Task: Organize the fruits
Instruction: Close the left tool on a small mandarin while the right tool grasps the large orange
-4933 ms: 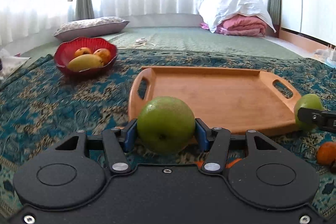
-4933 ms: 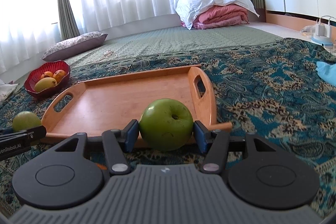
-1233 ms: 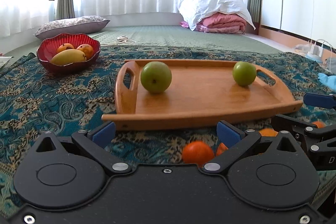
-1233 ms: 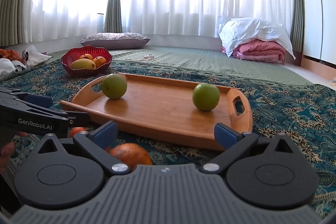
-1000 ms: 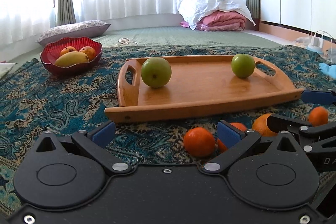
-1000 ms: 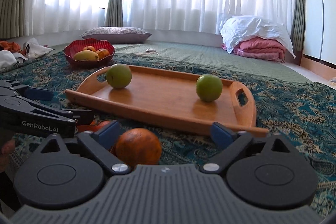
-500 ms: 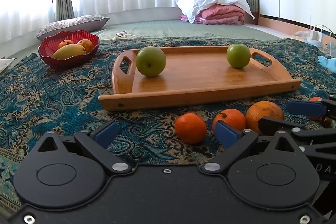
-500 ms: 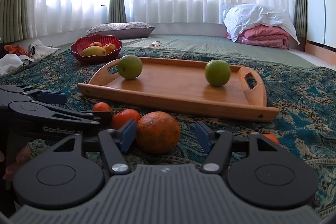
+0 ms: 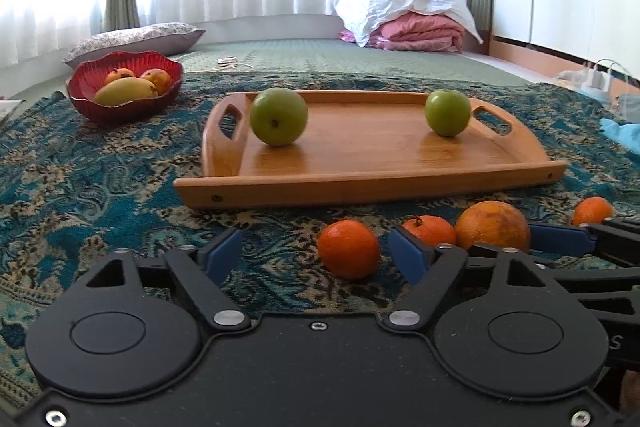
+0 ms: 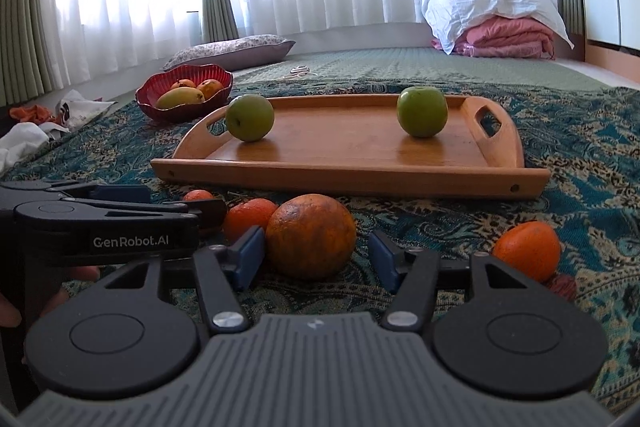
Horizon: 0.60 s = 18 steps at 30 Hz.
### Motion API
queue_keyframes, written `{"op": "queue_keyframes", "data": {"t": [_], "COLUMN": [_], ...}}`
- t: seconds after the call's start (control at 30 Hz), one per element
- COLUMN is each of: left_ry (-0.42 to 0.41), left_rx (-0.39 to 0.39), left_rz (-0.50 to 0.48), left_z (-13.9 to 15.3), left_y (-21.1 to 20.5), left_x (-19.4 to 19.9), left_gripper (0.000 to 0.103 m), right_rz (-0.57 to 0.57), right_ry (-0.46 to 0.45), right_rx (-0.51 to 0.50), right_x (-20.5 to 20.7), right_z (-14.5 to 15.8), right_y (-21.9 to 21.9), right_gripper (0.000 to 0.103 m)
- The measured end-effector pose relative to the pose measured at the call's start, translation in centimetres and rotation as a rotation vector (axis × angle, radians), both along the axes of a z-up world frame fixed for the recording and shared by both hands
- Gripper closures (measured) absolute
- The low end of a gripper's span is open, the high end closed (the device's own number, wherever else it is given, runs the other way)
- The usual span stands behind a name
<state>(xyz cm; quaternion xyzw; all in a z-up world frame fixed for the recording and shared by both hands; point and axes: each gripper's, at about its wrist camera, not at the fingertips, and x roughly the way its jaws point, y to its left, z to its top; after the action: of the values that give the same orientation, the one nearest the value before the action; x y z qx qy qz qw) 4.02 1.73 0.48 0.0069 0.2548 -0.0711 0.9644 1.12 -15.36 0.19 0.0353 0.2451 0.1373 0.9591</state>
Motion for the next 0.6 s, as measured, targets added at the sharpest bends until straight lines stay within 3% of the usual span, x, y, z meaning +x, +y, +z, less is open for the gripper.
{"op": "queue_keyframes", "data": {"t": [0.17,0.27,0.6], "left_ry": [0.018,0.031,0.042], "left_rx": [-0.054,-0.078,-0.037], "left_rz": [-0.053,-0.070,-0.066], "left_z": [0.2,0.4,0.2], "left_y": [0.1,-0.1,-0.9], "left_x": [0.1,0.2,0.4], "left_gripper": [0.058,0.070,0.071], "right_rz": [0.002,0.008,0.010], "right_ry": [0.004,0.004,0.006], "right_rx": [0.013,0.013,0.014], "right_x": [0.1,0.1,0.0], "right_z": [0.0,0.0,0.1], "right_y": [0.1,0.2,0.4], "right_gripper": [0.043,0.044,0.045]}}
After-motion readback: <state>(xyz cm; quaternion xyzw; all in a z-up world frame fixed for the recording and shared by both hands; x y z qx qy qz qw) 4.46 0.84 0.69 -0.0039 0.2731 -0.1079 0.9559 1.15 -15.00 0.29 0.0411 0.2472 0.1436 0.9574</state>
